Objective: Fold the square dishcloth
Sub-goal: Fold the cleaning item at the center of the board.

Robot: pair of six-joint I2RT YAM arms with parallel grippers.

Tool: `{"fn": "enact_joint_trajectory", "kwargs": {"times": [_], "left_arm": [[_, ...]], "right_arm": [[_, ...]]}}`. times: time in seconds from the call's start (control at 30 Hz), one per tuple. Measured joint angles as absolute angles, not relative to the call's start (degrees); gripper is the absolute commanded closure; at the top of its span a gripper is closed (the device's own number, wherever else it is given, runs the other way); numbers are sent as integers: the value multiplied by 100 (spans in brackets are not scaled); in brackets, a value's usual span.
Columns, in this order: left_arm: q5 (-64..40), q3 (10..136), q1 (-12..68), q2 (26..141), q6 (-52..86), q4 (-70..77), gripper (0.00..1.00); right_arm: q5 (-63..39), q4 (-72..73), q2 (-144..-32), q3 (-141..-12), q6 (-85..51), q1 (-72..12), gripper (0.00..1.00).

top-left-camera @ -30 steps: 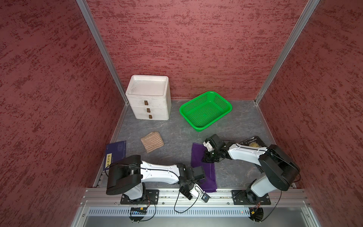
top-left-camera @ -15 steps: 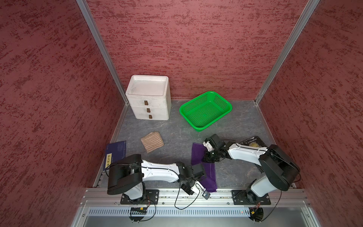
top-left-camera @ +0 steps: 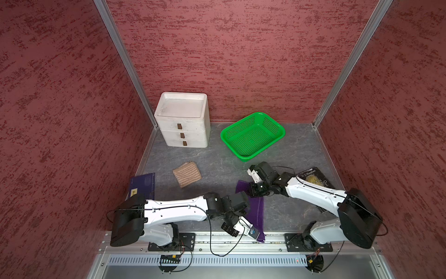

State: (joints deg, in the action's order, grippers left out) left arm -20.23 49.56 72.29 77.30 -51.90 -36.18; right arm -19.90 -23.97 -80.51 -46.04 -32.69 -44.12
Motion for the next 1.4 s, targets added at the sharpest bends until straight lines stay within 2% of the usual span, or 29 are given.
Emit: {"fn": "enact_joint_trajectory", "kwargs": {"times": [0.13,0.37,0.43,0.63,0.83,1.1,1.33,1.37,1.4], "left_arm": [[-2252,5168,6849,7789,-5030,-3905,100],[-2502,5465,6333,7859,-4921,-3903,100],[-2574,5596,6149,7966,-4901,-3896,100],[-2779,6003,5559,8348,-4831,-3813,100],[-2919,6353,5070,8971,-4711,-3498,100],[-2751,6635,4587,9808,-4683,-2967,100],[-2115,6635,4493,10381,-4700,-2324,100],[-1984,6632,4488,10442,-4709,-2204,97],[-1861,6626,4491,10488,-4729,-2095,84]], "right_arm": [[-2036,-2167,-8134,-4488,-3365,-4685,100],[-2331,-1800,-8947,-4095,-3395,-4722,100],[-2458,-1824,-8781,-4045,-3380,-4563,96],[-2598,-1909,-7679,-4060,-3393,-3465,96],[-2550,-2082,-7762,-4093,-3363,-2729,97],[-1806,-2543,-7140,-4012,-3282,-2331,99],[-1555,-2650,-6654,-3813,-3275,-2316,99],[-1559,-2648,-6589,-3760,-3282,-2320,99],[-1573,-2646,-6523,-3706,-3301,-2349,99]]}}
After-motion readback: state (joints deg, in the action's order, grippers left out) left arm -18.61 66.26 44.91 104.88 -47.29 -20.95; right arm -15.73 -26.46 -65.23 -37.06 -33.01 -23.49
